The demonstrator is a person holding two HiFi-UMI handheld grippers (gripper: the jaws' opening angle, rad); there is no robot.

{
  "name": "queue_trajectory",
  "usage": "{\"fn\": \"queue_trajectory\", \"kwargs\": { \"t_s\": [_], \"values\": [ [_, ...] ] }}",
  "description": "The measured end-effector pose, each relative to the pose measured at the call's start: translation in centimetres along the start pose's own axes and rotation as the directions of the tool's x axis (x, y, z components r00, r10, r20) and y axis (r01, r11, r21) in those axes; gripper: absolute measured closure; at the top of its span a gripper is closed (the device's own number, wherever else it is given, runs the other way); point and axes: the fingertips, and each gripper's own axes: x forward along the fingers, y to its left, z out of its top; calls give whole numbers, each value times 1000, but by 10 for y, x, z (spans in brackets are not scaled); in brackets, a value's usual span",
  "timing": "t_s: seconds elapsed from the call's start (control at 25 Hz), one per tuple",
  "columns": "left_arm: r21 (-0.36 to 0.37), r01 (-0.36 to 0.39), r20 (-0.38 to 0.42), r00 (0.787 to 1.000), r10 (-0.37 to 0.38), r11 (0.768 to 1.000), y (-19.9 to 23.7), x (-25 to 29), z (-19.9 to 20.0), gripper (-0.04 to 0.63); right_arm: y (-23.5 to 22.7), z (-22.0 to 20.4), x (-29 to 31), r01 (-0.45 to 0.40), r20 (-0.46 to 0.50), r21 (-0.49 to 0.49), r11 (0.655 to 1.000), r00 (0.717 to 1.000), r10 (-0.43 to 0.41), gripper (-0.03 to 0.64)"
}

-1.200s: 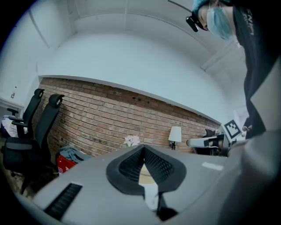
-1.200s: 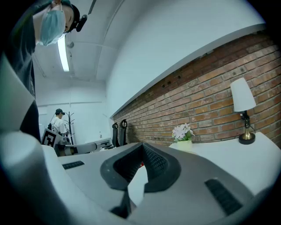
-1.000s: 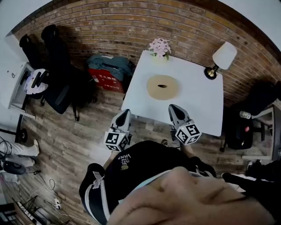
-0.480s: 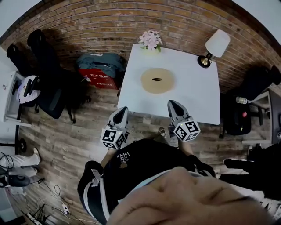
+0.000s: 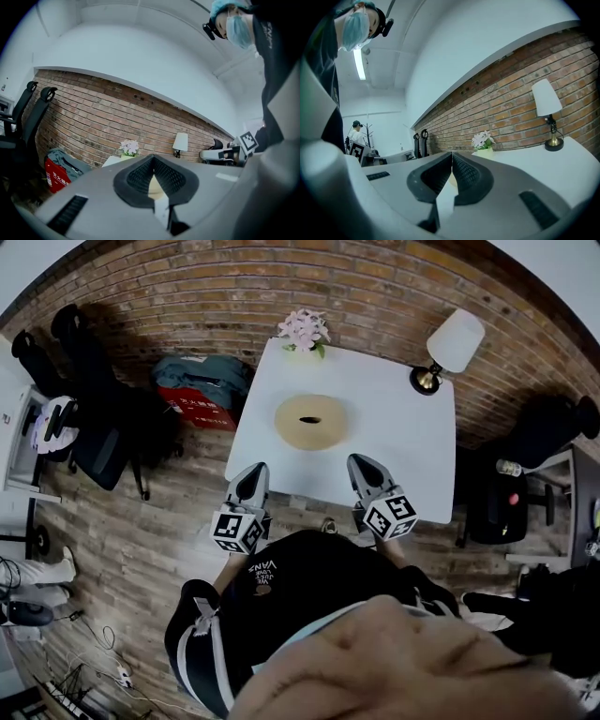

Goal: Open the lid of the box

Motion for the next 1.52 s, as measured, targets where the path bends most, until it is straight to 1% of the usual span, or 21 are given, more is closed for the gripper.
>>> {"fn": "queue_trajectory", "kwargs": {
  "t_s": [0.2, 0.4, 0.56, 0.68, 0.8, 0.88, 0.96, 1.2, 1.32, 1.52],
  "values": [
    [-12, -67, 12, 998, 67, 998, -12, 17, -11, 586, -23, 5, 5, -81, -34, -28, 996, 996, 80, 612],
    [-31, -139, 14, 990, 140, 990, -19, 28, -21, 586, -38, 7, 15, -170, -71, -50, 984, 984, 166, 612],
    [-5, -189, -2, 982, 189, 982, -23, 35, -31, 586, -44, 5, 23, -238, -98, -50, 970, 968, 233, 612],
    [2, -208, -7, 978, 208, 978, -20, 37, -33, 586, -44, 1, 32, -271, -119, -60, 961, 958, 262, 612],
    [4, -213, -14, 977, 213, 977, -12, 37, -36, 586, -42, -3, 40, -282, -130, -66, 957, 953, 272, 612],
    [-7, -206, -26, 978, 206, 978, -3, 37, -39, 586, -39, -7, 48, -285, -134, -62, 957, 952, 275, 612],
    [-1, -187, -42, 981, 187, 982, 8, 39, -38, 586, -33, -8, 57, -289, -135, -66, 955, 951, 279, 612],
    [33, -94, -123, 988, 97, 995, 44, 56, -42, 584, -14, -12, 88, -278, -142, -108, 955, 955, 262, 612],
    [35, -33, -162, 986, 38, 999, 56, 66, -48, 584, -9, -18, 103, -275, -160, -118, 954, 953, 255, 612],
    [15, 58, -212, 976, -54, 998, 66, 79, -58, 584, -10, -25, 125, -252, -200, -145, 957, 955, 221, 611]
  ]
}}
